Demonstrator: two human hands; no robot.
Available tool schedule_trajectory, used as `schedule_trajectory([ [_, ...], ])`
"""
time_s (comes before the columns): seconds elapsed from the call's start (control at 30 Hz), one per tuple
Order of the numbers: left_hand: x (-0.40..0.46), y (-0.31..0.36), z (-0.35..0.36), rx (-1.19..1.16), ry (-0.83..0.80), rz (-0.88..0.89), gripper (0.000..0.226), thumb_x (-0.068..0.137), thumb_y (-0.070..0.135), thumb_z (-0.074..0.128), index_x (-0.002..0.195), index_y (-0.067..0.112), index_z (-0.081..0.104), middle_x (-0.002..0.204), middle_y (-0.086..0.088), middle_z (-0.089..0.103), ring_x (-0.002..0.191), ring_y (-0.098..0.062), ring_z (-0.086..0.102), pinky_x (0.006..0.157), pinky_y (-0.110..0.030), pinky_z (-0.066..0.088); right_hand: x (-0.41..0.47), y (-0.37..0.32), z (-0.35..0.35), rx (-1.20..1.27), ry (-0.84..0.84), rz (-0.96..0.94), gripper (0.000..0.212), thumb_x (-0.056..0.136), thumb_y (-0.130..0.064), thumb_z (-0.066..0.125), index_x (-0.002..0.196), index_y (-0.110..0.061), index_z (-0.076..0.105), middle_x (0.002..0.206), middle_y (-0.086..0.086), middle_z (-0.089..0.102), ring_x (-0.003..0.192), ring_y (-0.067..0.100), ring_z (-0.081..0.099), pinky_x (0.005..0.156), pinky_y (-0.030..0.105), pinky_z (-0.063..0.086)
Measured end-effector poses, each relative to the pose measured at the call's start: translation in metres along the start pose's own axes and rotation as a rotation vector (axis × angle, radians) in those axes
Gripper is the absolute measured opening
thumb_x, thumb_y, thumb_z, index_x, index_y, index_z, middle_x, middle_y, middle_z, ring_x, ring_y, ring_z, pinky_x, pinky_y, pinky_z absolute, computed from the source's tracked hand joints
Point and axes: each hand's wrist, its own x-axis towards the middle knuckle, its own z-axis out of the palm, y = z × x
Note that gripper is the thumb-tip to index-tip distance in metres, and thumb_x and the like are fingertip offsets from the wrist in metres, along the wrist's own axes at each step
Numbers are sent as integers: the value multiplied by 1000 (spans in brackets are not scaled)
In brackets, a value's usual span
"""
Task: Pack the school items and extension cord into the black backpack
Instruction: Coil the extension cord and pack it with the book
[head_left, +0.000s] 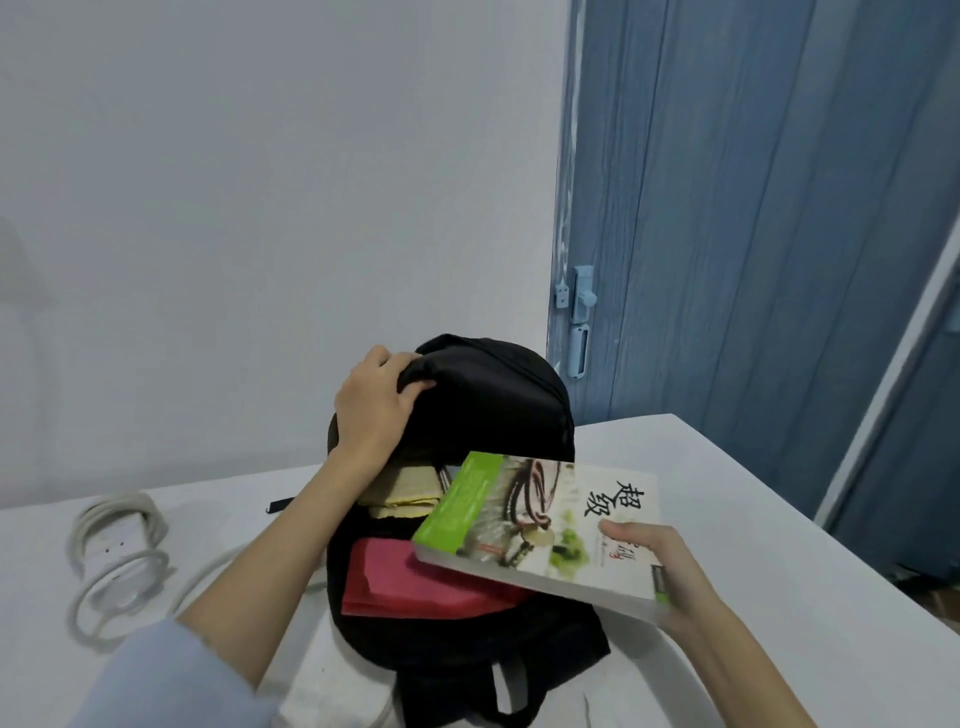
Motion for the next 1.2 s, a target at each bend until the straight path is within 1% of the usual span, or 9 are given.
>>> schedule_trajectory([
  [0.13,-1,2,-3,-26,68,86,24,82,29,68,105,19,69,77,2,47,70,-17,48,57,-27,34,27,-6,26,121,50,-52,33,87,0,53,119,0,57,103,18,71,80,28,71,55,35,58],
  [0.27,4,7,-3,-26,139,157,23,80,25,71,102,18,70,74,3,47,66,-12,44,53,-24,33,54,-10,52,277,36,-68,35,91,-6,55,125,-4,50,114,20,63,93,31,64,50,39,56],
  [0.4,4,6,-5,-18,140,201,23,78,20,73,101,16,71,73,0,52,64,-13,45,52,-23,33,81,-13,79,294,-44,-65,44,87,-11,62,126,-1,46,120,26,58,104,41,60,63,51,56],
  [0.6,4,-1,-16,-37,121,200,27,81,32,60,102,18,71,74,0,54,66,-11,45,51,-28,45,100,-6,95,167,-102,-125,47,83,10,58,126,15,41,108,27,58,92,35,64,62,39,58],
  [0.77,-1,3,-21,-59,99,237,36,79,36,48,102,19,71,75,-1,56,67,-16,52,54,-30,48,105,23,106,188,151,-218,47,85,20,47,124,-2,36,106,20,54,85,27,59,75,47,53],
  [0.87,-4,1,-23,-60,108,232,34,78,34,51,101,19,72,74,0,55,67,-12,49,53,-28,46,103,19,115,36,168,-104,38,90,12,45,125,2,33,101,21,55,81,29,60,71,52,52],
  [0.97,-4,-4,-26,-71,75,213,36,77,35,50,101,19,71,75,0,55,69,-9,45,55,-26,46,99,-19,95,112,-83,207,25,95,6,37,120,7,40,123,35,45,107,55,51,77,66,47],
  [1.07,-2,-2,-26,-84,45,213,36,77,36,50,101,20,72,74,1,54,67,-8,46,56,-25,44,93,-55,65,294,-216,518,40,95,-10,47,127,12,37,127,52,27,89,63,56,52,52,55],
  [1.2,-3,3,-21,-90,42,235,27,75,24,62,99,18,72,73,1,54,65,-8,46,55,-23,41,96,-33,59,113,-114,471,50,75,-6,69,114,13,45,108,40,49,84,52,60,53,52,56],
])
